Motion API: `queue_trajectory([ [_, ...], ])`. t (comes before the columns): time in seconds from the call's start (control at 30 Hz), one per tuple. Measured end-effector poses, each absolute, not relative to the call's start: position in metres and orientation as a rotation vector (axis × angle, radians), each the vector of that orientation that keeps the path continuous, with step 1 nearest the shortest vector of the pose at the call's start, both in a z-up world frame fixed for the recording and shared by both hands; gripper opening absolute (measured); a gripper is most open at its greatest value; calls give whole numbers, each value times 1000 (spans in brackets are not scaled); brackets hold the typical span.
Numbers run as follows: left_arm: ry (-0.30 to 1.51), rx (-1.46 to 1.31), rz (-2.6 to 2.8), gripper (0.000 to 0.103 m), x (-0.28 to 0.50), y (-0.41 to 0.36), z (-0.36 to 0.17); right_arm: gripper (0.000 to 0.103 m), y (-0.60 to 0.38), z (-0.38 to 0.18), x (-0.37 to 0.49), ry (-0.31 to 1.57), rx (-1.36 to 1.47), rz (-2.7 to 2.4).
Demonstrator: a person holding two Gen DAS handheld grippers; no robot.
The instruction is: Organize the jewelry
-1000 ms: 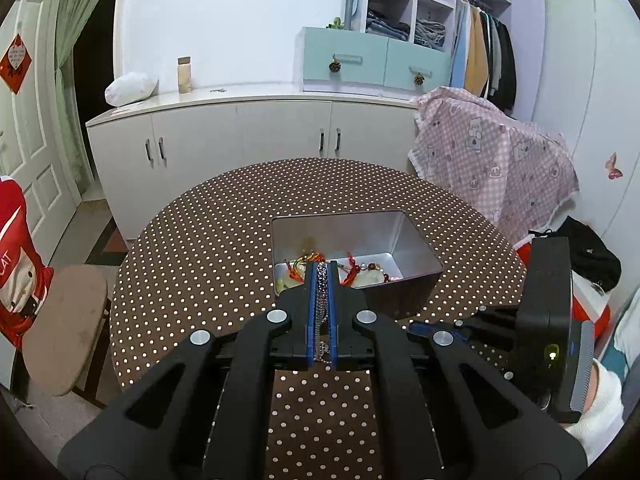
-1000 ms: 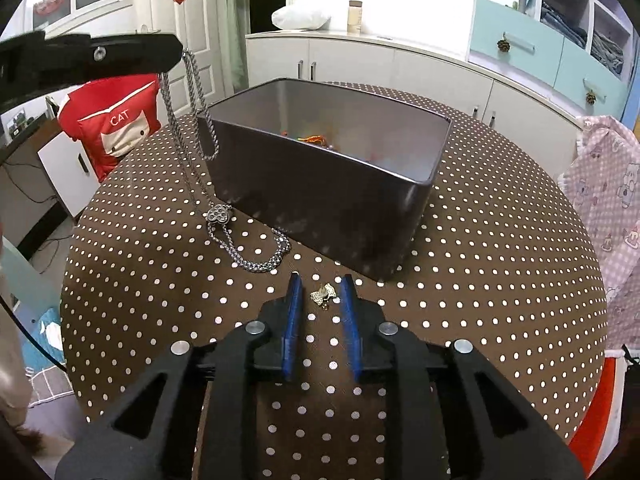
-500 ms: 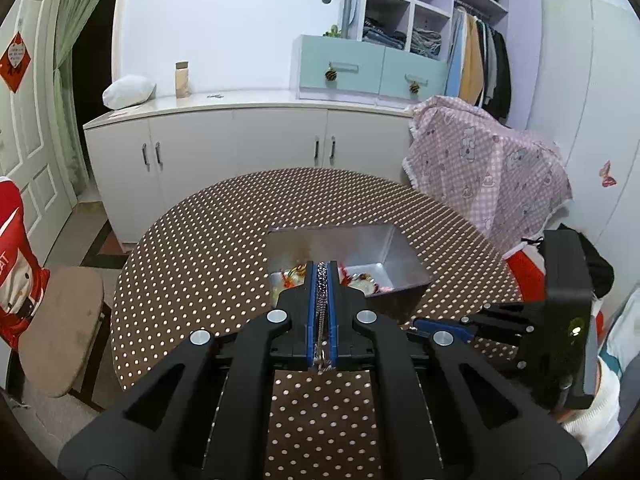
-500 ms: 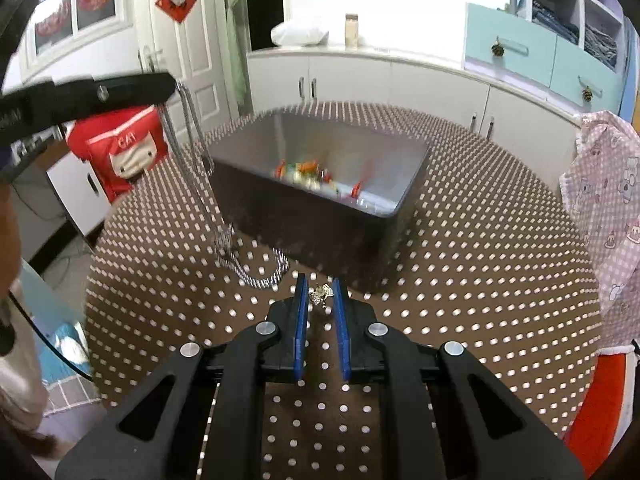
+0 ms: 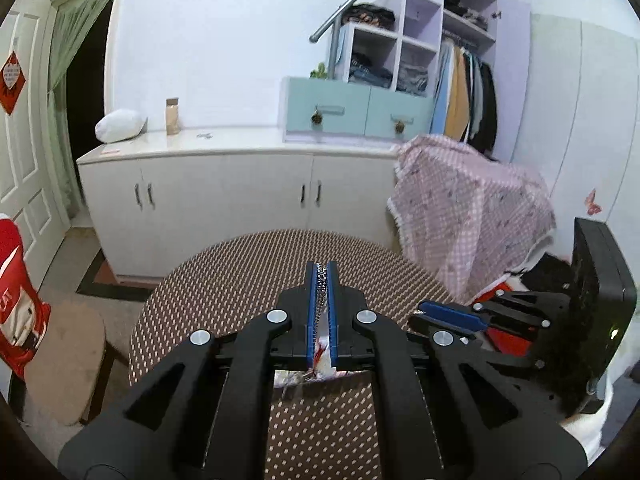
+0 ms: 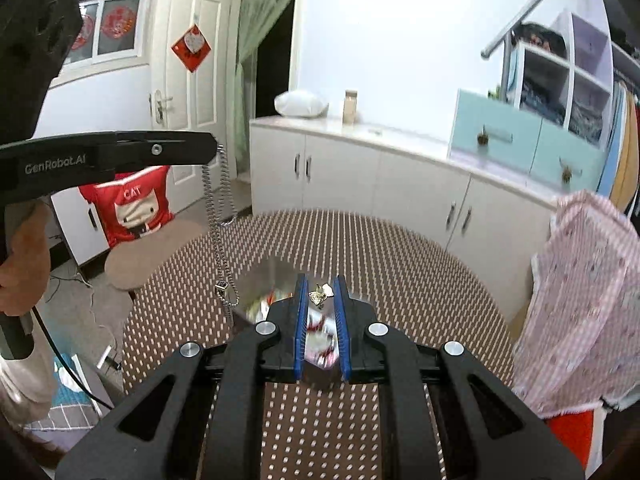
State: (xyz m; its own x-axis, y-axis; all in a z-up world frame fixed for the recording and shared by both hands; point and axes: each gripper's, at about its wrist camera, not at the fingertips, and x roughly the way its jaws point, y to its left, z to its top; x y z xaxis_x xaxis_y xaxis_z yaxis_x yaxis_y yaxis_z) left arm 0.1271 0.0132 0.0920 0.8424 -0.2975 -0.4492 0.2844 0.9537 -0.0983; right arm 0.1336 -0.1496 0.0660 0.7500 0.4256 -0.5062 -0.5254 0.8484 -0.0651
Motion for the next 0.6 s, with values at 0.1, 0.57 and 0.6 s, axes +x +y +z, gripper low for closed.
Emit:
queue_trajectory([
  [0.1,460,-38,-296,5,134,13,114,11,-151,81,143,480,-203,540],
  [0.57,629,23,-259,5,190,-6,52,13,-135,30,188,636,-206,592],
  [0.6,668,28,-258,5,195,-6,37,13,-135,27,189,646,-199,595],
])
